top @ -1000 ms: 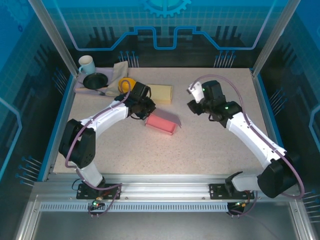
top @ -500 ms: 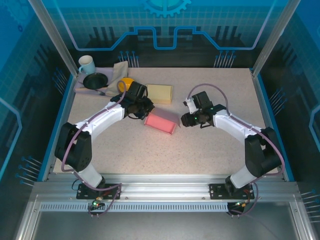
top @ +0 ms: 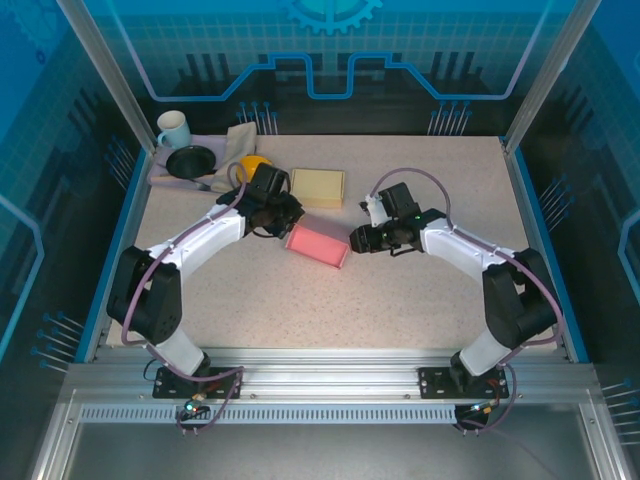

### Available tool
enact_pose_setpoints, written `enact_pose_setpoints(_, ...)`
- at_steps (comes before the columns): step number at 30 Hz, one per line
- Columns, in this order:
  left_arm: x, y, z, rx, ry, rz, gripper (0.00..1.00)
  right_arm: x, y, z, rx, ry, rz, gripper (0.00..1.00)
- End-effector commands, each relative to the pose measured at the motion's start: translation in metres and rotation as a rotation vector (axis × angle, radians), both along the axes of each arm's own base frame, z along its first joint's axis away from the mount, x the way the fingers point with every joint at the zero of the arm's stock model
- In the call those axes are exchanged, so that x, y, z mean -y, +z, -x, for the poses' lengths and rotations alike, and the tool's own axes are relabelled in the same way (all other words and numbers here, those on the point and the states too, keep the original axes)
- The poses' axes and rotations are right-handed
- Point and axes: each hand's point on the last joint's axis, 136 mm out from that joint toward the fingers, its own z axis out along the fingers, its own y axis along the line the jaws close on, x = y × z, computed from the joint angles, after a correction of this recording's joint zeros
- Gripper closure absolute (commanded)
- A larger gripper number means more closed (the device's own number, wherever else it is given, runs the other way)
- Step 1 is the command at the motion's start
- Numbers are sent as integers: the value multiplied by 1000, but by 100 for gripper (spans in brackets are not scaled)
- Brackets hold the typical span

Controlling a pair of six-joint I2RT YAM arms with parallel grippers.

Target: Fold the paper box

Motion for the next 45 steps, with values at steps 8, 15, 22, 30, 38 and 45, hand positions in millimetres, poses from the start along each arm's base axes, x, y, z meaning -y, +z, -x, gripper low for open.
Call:
enact_pose_setpoints(8,14,15,4,2,-40,80,89,-33,45,-21,-50,-48,-311,61)
enact_pose_setpoints(15,11,11,5,8,-55,54,89,-16,22,-21,-51,-57,-148,61)
enact_pose_setpoints(22,2,-24,15,-32,-94,-32,89,-7,-12,-14,-81,-51,-71,61)
enact_pose_setpoints(30,-9,-32,21,-41,-104,-105,88,-7,-21,-11,-87,-39,-35,61)
enact_pose_setpoints(38,-22,-42,39,-35,-192,-257,80,6,-8,-4,-35,-32,109,60)
enact_pose_setpoints(45,-29,-34,50,-4,-240,-395,68,-14,-2,6,22,-1,206,58)
